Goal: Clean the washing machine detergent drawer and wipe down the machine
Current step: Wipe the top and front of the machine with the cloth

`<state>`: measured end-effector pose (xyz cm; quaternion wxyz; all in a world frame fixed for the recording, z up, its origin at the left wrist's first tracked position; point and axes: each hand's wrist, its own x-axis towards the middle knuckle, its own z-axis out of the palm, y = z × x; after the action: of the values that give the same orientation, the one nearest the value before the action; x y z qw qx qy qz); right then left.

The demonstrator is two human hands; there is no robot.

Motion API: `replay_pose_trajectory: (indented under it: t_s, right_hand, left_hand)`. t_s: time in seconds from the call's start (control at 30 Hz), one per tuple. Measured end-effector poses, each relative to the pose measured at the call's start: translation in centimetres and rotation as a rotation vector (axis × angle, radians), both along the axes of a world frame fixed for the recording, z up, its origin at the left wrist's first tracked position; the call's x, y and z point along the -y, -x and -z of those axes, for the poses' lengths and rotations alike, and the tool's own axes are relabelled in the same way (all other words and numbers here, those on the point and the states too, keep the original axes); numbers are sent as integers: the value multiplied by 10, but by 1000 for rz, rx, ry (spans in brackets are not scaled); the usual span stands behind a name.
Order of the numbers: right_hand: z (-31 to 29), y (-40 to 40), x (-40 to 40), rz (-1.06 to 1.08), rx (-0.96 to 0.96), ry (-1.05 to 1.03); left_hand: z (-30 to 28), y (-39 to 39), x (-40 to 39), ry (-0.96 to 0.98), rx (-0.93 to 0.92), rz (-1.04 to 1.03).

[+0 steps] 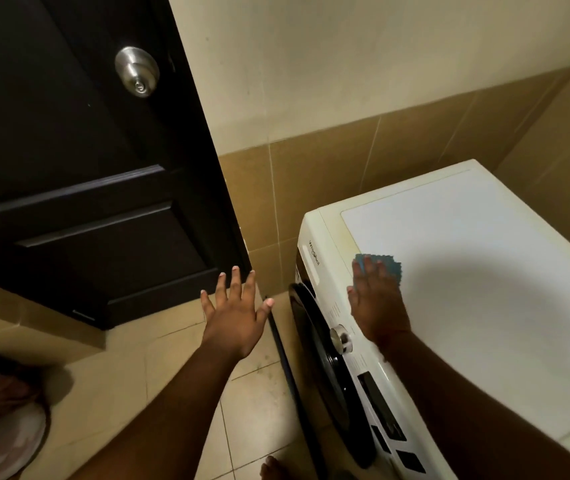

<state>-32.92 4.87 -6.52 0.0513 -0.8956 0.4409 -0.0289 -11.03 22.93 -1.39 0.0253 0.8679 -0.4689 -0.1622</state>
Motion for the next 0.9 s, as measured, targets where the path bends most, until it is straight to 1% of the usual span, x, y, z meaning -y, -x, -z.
replay_pose_trajectory:
  t_s: [0.03, 0.07, 0.1, 0.17, 0.2, 0.3, 0.33, 0.43, 0.47, 0.53, 0.57, 0.63, 0.67, 0.7, 0.77, 0.8, 0.9]
  right_hand:
    - [1, 1, 0, -87, -16, 7]
    - [0, 6, 6, -121, -28, 7]
    - [-1, 8, 13, -74, -21, 9]
    - [0, 4, 17, 97, -1, 20]
    - [1, -3, 11, 109, -21, 8]
    - [5, -10, 3, -104, -71, 32]
    - [4, -9, 7, -96, -60, 32]
    - [3, -18, 8, 78, -38, 61]
    - [5, -23, 4, 53, -53, 73]
    - [6, -27, 7, -97, -69, 89]
    - [4, -27, 12, -106, -58, 89]
    - [1, -33, 22, 23, -28, 65]
    - [2, -39, 22, 50, -35, 46]
    - [4, -44, 19, 5, -51, 42]
    - [8, -48, 23, -171, -79, 71]
    - [7, -46, 31, -177, -73, 67]
    - [-2, -56, 43, 49, -56, 30]
  left_hand:
    - [-1, -6, -2, 0, 0, -8]
    - [-2, -9, -4, 1, 1, -8]
    - [-2, -13, -5, 3, 5, -3]
    - [-3, -18, -6, 3, 11, 4]
    - [-3, -20, -5, -4, 9, 3]
    - [-2, -24, 3, -22, 7, 21]
    - [-2, -26, 8, -24, 11, 35]
    - [-1, -34, 25, -19, 15, 47]
    - [-2, -37, 31, -13, 13, 47]
    - [-3, -43, 49, 1, 12, 66]
    - [-4, -46, 58, 9, 12, 80]
    - [-6, -52, 78, 18, 12, 102]
    - [-7, -55, 88, 23, 14, 107]
    - [-8, -58, 96, 27, 14, 110]
    - [-11, -63, 111, 34, 19, 119]
    - [-12, -64, 117, 37, 22, 127]
    - [-14, -69, 128, 37, 24, 125]
